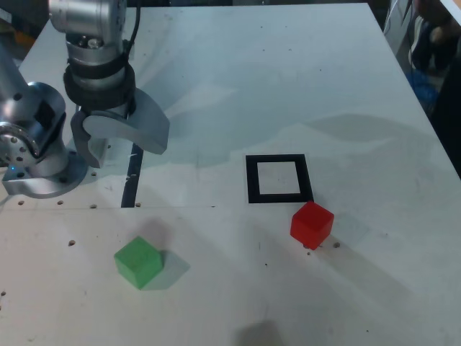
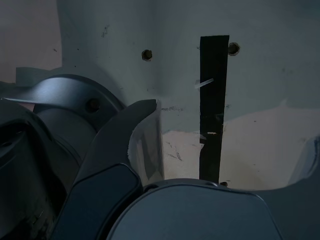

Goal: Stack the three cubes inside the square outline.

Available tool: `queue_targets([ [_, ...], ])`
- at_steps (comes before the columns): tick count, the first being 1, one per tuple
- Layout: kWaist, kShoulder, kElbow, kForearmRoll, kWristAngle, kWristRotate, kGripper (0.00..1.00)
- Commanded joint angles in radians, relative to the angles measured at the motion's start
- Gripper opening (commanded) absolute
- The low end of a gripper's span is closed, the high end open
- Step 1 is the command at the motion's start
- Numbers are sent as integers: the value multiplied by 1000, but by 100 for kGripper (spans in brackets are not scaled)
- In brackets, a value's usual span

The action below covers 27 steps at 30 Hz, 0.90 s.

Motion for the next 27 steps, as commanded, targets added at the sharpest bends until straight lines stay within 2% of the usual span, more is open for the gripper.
queue_targets([
  [1, 2, -5, 0, -2, -1, -1, 100],
  [12, 2, -5, -2, -3, -5, -1, 100],
  [18, 2, -15, -13, -5, -28, 5, 100],
  [22, 17, -42, -26, -29, -50, 54, 100],
  [27, 5, -66, -47, -50, -52, 81, 100],
])
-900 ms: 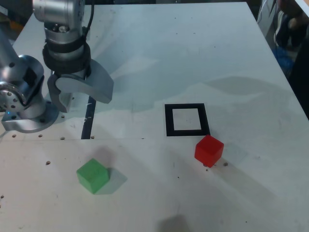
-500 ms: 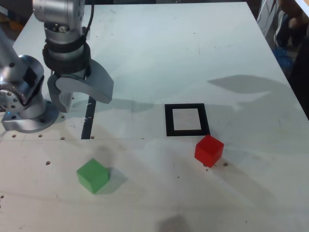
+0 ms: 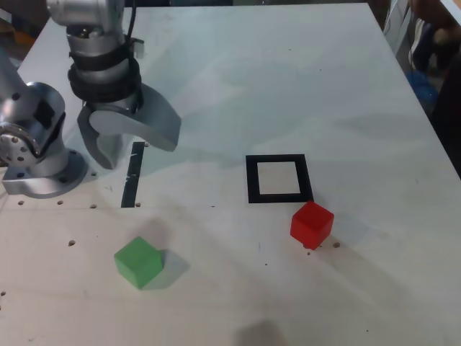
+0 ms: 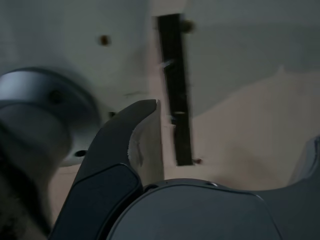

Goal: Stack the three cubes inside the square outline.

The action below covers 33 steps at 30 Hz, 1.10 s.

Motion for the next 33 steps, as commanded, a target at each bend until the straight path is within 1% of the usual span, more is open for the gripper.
queue_targets([
  [1, -28, -6, -20, 1, 4, -17, 100],
  [5, -68, 3, -60, 17, 7, -51, 100],
  [8, -87, 34, -127, 65, 22, -52, 100],
  [10, -109, 77, -200, 132, 40, -50, 100],
  [12, -140, 129, -286, 216, 56, -51, 100],
  [14, -171, 177, -372, 291, 65, -54, 100],
  [16, -202, 218, -454, 338, 67, -56, 100],
  [21, -270, 324, -644, 369, 71, -48, 100],
  [24, -287, 389, -741, 391, 76, -29, 99],
  [30, -300, 511, -908, 460, 107, 11, 99],
  [33, -307, 568, -973, 475, 117, 34, 100],
])
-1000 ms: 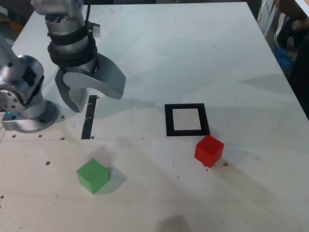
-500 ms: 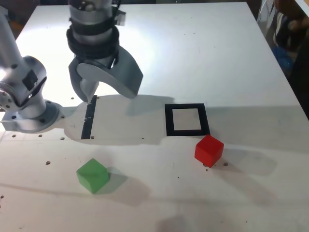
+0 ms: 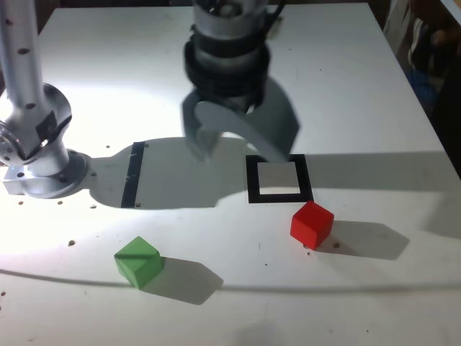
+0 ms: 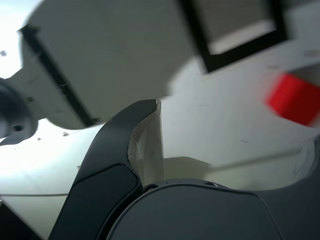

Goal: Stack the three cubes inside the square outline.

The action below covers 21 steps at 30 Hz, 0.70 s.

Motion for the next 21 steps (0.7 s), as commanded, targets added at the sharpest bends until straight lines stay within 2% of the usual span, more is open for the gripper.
queue_targets([
  [1, -7, 55, -100, 7, 6, 22, 100],
  [9, -37, 166, -216, 19, 14, 77, 98],
  [21, -42, 329, -232, 7, 34, 126, 93],
])
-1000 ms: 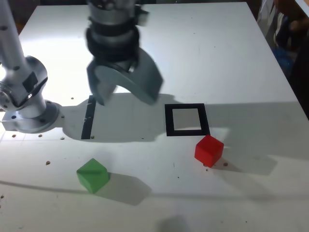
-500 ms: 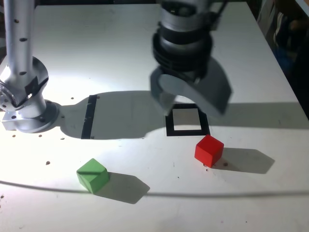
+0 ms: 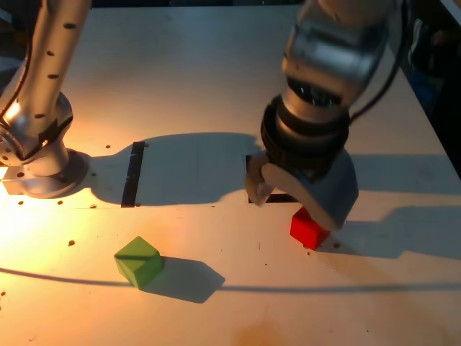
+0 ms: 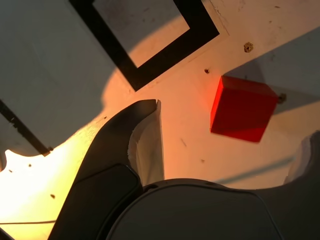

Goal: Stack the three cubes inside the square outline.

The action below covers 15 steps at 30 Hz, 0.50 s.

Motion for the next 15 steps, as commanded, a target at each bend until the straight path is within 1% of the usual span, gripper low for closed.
queue_targets([
  [1, 0, 19, -9, -9, 2, 6, 92],
  [11, 0, 89, -34, -52, -1, 35, 81],
  [13, 0, 97, -36, -56, -2, 39, 77],
  [15, 0, 101, -39, -56, -1, 41, 69],
])
